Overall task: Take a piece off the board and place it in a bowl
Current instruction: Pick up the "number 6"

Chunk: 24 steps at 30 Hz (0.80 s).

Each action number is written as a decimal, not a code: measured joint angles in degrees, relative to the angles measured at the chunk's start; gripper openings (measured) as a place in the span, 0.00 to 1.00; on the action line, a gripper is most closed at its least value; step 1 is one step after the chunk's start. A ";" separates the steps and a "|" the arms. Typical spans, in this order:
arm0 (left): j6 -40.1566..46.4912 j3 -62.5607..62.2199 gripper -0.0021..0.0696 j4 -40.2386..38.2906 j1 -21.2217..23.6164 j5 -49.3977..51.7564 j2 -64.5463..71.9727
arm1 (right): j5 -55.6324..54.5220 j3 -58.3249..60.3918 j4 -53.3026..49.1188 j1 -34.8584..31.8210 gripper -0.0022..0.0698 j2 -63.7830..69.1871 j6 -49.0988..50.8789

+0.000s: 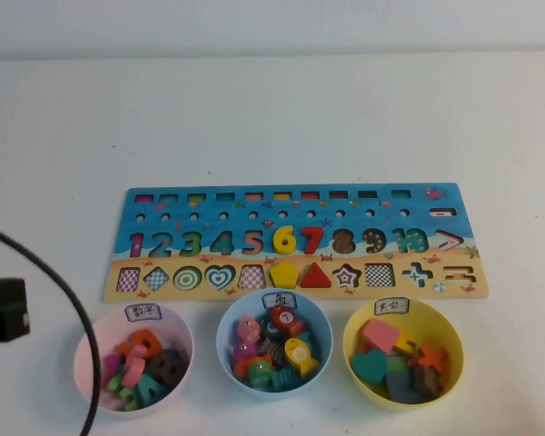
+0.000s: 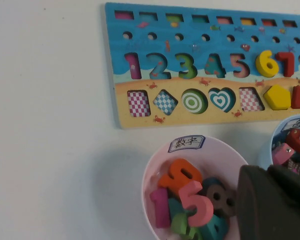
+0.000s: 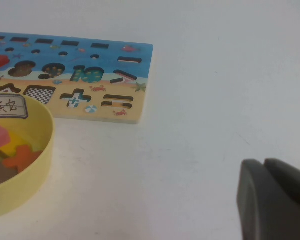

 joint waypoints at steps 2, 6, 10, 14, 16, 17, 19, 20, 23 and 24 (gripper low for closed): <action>2.13 -2.68 0.02 0.00 0.00 0.39 4.02 | 0.00 0.00 0.00 0.00 0.01 0.00 0.00; 6.25 -8.11 0.02 -1.77 0.00 1.70 13.80 | 0.00 0.00 0.00 0.00 0.01 0.00 0.00; 8.93 -14.57 0.02 -2.61 -1.13 4.05 23.04 | 0.00 0.00 0.00 0.00 0.01 0.00 0.00; 9.43 -21.54 0.02 -2.41 -4.98 5.40 31.54 | 0.00 0.00 0.00 0.00 0.01 0.00 0.00; 9.30 -25.04 0.02 -1.84 -7.52 5.95 35.85 | 0.00 0.00 0.00 0.00 0.01 0.00 0.00; 8.99 -26.47 0.02 -1.36 -8.57 6.31 37.55 | 0.00 0.00 0.00 0.00 0.01 0.00 0.00; 6.69 -30.13 0.02 0.08 -11.06 7.18 41.73 | 0.00 0.00 0.00 0.00 0.01 0.00 0.00; 5.43 -32.04 0.02 0.66 -11.93 7.93 43.39 | 0.00 0.00 0.00 0.00 0.01 0.00 0.00; 1.06 -37.70 0.02 2.87 -14.54 10.66 49.19 | 0.00 0.00 0.00 0.00 0.01 0.00 0.00; -0.35 -39.75 0.02 3.62 -15.37 11.79 51.23 | 0.00 0.00 0.00 0.00 0.01 0.00 0.00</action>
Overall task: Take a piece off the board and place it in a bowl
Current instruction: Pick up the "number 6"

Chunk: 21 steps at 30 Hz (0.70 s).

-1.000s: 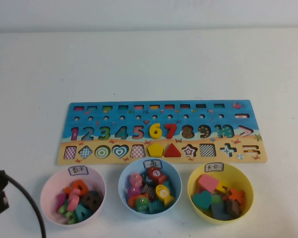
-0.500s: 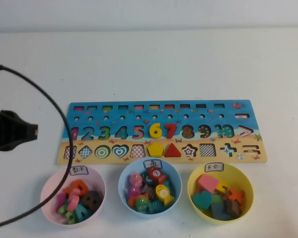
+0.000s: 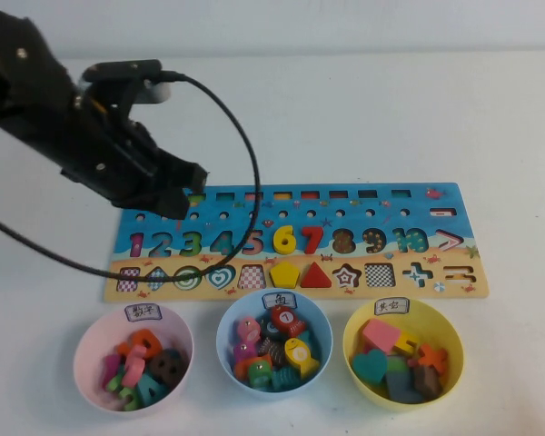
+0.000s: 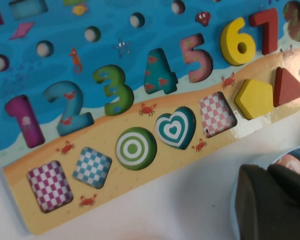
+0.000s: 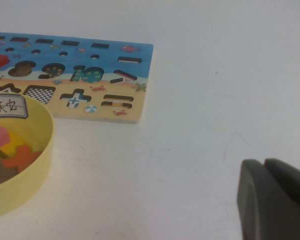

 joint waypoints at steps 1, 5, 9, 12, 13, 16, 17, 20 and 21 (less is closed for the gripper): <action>-1.21 -2.05 0.02 0.78 -0.79 1.00 2.00 | 0.00 0.00 0.00 0.00 0.01 0.00 0.00; -4.59 -8.92 0.02 3.03 -4.12 4.18 9.05 | 0.00 0.00 0.00 0.00 0.01 0.00 0.00; -8.37 -16.13 0.02 4.61 -7.65 8.83 15.26 | 0.00 0.00 0.00 0.00 0.01 0.00 0.00; -10.34 -20.60 0.02 6.03 -10.56 11.92 19.27 | 0.00 0.00 0.00 0.00 0.01 0.00 0.00; -11.03 -22.05 0.02 6.21 -11.50 12.61 20.38 | 0.00 0.00 0.00 0.00 0.01 0.00 0.00; -11.55 -25.42 0.02 6.31 -13.83 13.28 22.84 | 0.00 0.00 0.00 0.00 0.01 0.00 0.00; -11.52 -26.37 0.02 6.31 -14.34 13.36 23.27 | 0.00 0.00 0.00 0.00 0.01 0.00 0.00; -11.39 -28.31 0.03 6.31 -15.21 13.76 24.53 | 0.00 0.00 0.00 0.00 0.01 0.00 0.00; -11.13 -28.67 0.05 6.31 -15.31 13.76 24.94 | 0.00 0.00 0.00 0.00 0.01 0.00 0.00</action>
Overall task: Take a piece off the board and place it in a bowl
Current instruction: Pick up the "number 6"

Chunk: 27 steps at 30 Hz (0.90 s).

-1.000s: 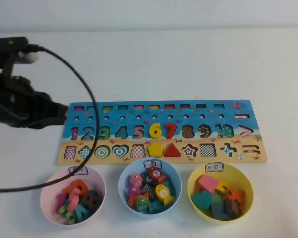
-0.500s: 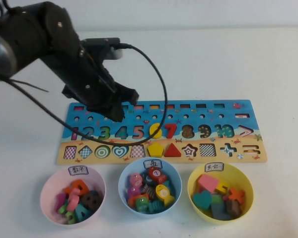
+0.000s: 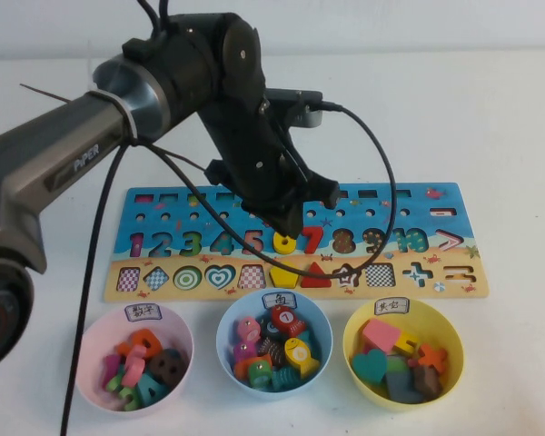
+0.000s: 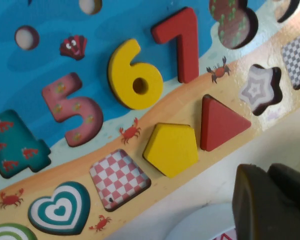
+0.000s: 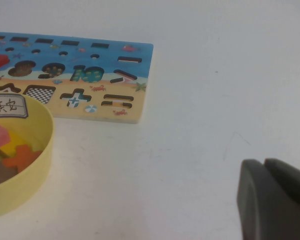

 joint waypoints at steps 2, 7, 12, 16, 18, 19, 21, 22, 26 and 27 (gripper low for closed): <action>0.02 -0.26 0.11 0.00 0.00 0.00 0.50 | 0.00 0.00 0.00 0.00 0.01 0.00 0.00; 0.11 -0.51 0.40 0.39 0.00 0.00 1.94 | 0.00 0.00 0.00 0.00 0.01 0.00 0.00; -3.12 -0.61 0.55 1.79 0.00 0.00 2.04 | 0.00 0.00 0.00 0.00 0.01 0.00 0.00; -4.41 -0.61 0.58 2.80 0.00 -0.11 2.04 | 0.00 0.00 0.00 0.00 0.01 0.00 0.00; -4.67 -0.61 0.58 4.10 0.00 -0.18 2.04 | 0.00 0.00 0.00 0.00 0.01 0.00 0.00; -5.16 -0.61 0.58 5.05 0.00 -0.45 2.04 | 0.00 0.00 0.00 0.00 0.01 0.00 0.00; -7.67 -0.61 0.58 6.90 0.00 -0.97 2.04 | 0.00 0.00 0.00 0.00 0.01 0.00 0.00; -9.08 -0.61 0.58 7.54 0.00 -1.35 2.16 | 0.00 0.00 0.00 0.00 0.01 0.00 0.00; -13.53 -0.61 0.58 8.16 0.00 -2.29 3.17 | 0.00 0.00 0.00 0.00 0.01 0.00 0.00; -14.58 -0.61 0.58 8.16 0.00 -2.29 3.46 | 0.00 0.00 0.00 0.00 0.01 0.00 0.00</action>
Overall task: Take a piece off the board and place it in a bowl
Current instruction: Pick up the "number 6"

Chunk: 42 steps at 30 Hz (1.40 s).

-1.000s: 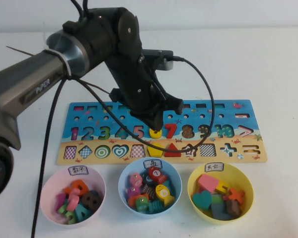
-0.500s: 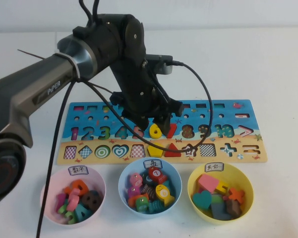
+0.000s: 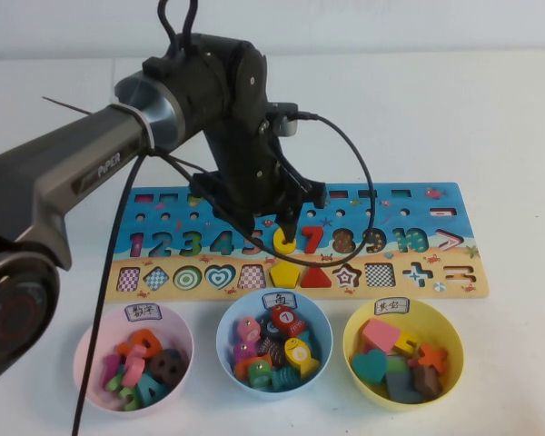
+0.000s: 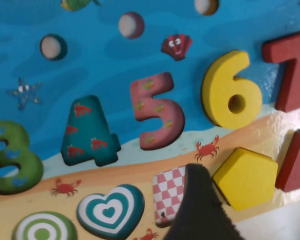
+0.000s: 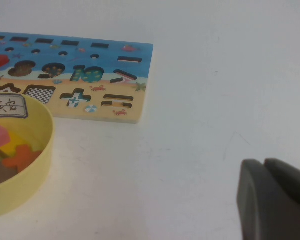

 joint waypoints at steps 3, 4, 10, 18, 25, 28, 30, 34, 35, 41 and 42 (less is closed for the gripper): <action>-2.10 0.00 0.58 -0.92 0.00 -0.23 0.68 | 0.00 0.00 0.00 0.00 0.01 0.00 0.00; -2.42 0.00 0.58 -1.40 0.00 -0.37 0.71 | 0.00 0.00 0.00 0.00 0.01 0.00 0.00; -2.88 0.00 0.58 -2.70 -0.13 -1.43 0.95 | 0.00 0.00 0.00 0.00 0.01 0.00 0.00; -3.01 -0.57 0.58 -1.01 -1.08 -3.82 2.77 | 0.00 0.00 0.00 0.00 0.01 0.00 0.00; -3.01 -0.60 0.58 -0.92 -1.08 -4.21 3.83 | 0.00 0.00 0.00 0.00 0.01 0.00 0.00; -3.01 -0.60 0.58 -0.54 -1.08 -4.21 4.32 | 0.00 0.00 0.00 0.00 0.01 0.00 0.00; -3.01 -0.60 0.58 -0.42 -1.08 -4.21 4.71 | 0.00 0.00 0.00 0.00 0.01 0.00 0.00; -3.01 -0.60 0.58 -0.07 -1.08 -4.26 5.33 | 0.00 0.00 0.00 0.00 0.01 0.00 0.00; -3.04 -0.60 0.58 0.04 -1.08 -4.35 5.40 | 0.00 0.00 0.00 0.00 0.01 0.00 0.00; -3.13 -0.81 0.58 0.51 -1.08 -5.23 5.83 | 0.00 0.00 0.00 0.00 0.01 0.00 0.00; -3.13 -0.94 0.58 0.51 -1.08 -5.47 6.12 | 0.00 0.00 0.00 0.00 0.01 0.00 0.00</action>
